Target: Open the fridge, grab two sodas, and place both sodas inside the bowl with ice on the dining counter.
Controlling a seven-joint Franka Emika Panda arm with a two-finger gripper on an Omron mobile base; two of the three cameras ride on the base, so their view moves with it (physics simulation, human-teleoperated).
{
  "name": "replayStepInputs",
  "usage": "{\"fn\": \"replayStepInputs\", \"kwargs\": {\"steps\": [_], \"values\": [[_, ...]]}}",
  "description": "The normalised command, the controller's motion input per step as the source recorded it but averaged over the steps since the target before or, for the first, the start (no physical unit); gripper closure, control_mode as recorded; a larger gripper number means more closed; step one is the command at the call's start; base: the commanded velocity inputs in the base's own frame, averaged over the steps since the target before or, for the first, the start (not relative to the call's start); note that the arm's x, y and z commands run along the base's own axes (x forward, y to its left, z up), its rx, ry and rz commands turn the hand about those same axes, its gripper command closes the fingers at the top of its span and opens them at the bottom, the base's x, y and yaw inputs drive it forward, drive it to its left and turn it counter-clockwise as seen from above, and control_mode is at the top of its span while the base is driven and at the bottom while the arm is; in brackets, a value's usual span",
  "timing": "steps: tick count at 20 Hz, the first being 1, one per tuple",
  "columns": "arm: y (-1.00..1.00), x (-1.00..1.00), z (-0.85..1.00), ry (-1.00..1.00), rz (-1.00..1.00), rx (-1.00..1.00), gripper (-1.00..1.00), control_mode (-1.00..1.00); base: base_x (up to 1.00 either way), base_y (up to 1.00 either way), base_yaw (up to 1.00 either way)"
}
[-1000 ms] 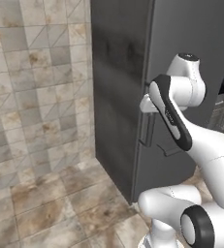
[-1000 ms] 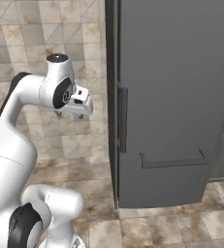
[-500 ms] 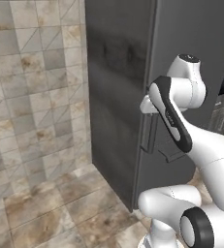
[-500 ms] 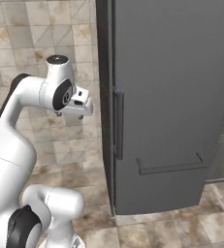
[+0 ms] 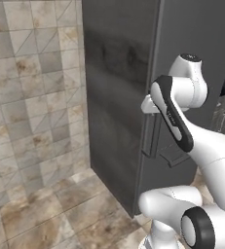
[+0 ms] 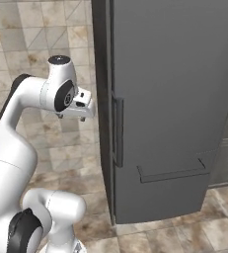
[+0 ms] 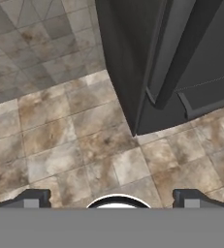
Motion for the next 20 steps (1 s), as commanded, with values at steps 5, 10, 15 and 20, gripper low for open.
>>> {"fn": "replayStepInputs", "kwargs": {"steps": [5, 10, 15, 20], "values": [[0.0, 0.0, 0.0, 0.0, 0.0, 0.0, -1.0, 1.0, 0.41, 0.0, -0.06], [0.0, 0.0, 0.0, 0.0, 0.0, 0.0, -1.0, 1.0, 0.12, -0.06, -0.01], [-0.72, -0.13, -0.51, -0.24, 0.02, 0.14, -1.0, -1.0, 0.0, 0.0, 0.0], [-0.89, 0.01, -0.47, -0.31, 0.14, 0.2, -1.0, -1.0, 0.0, 0.0, 0.0]]}}
